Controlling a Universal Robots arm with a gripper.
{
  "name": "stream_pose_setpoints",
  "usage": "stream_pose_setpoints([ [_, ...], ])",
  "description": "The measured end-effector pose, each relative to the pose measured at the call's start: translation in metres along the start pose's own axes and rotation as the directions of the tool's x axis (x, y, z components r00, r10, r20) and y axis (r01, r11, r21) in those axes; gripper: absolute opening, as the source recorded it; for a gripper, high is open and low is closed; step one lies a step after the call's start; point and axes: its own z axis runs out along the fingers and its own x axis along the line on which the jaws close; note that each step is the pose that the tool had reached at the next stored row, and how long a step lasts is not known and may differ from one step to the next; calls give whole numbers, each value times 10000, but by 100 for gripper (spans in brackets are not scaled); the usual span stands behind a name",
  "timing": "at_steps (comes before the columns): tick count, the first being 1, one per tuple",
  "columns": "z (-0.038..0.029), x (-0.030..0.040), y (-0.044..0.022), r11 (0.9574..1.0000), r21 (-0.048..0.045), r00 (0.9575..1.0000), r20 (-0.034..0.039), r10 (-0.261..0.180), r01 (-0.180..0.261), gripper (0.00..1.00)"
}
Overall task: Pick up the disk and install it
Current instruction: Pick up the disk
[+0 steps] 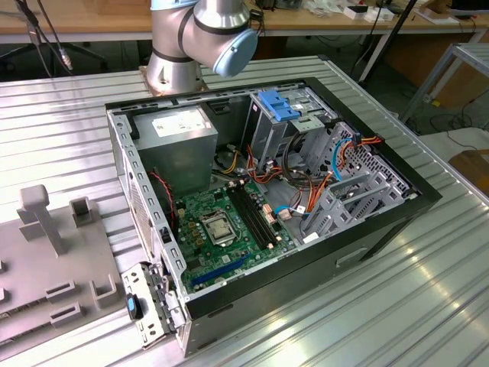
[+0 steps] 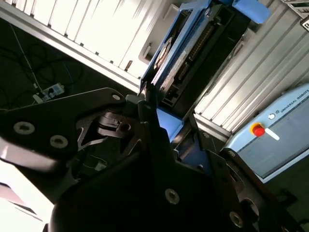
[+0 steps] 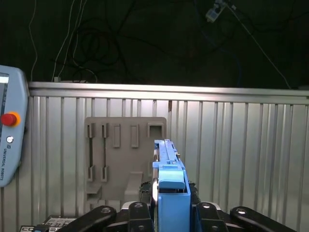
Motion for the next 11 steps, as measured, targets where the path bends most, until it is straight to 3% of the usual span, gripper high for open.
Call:
stream_pose_setpoints([
  [11,55,23,-517,10000,3,10000,-3,1,-1,37],
])
